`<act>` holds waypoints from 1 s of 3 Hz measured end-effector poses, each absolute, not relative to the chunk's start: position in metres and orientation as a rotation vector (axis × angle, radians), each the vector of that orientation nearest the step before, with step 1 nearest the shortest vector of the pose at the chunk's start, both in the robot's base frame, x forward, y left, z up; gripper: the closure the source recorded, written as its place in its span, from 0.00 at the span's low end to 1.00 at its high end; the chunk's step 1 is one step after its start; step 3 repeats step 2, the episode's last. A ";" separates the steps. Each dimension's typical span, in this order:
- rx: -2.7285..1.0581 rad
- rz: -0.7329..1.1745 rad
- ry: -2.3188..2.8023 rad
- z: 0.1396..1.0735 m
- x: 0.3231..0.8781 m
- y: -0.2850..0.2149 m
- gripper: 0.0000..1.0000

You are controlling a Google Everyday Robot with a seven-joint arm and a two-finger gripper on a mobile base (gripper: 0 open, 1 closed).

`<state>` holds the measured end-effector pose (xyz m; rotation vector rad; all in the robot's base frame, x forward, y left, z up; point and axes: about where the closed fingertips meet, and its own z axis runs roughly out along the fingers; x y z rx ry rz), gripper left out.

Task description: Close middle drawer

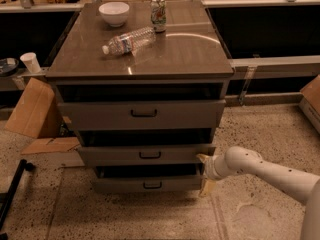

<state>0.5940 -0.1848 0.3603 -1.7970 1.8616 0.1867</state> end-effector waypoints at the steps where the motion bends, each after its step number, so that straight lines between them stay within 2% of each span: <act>1: -1.784 0.184 1.847 0.369 0.581 -0.191 0.00; 2: -1.749 0.173 1.830 0.388 0.546 -0.207 0.00; 3: -1.749 0.173 1.830 0.388 0.546 -0.207 0.00</act>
Offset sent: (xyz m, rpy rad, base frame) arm -0.0813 -0.0421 0.0457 0.0503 -0.0672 -0.0365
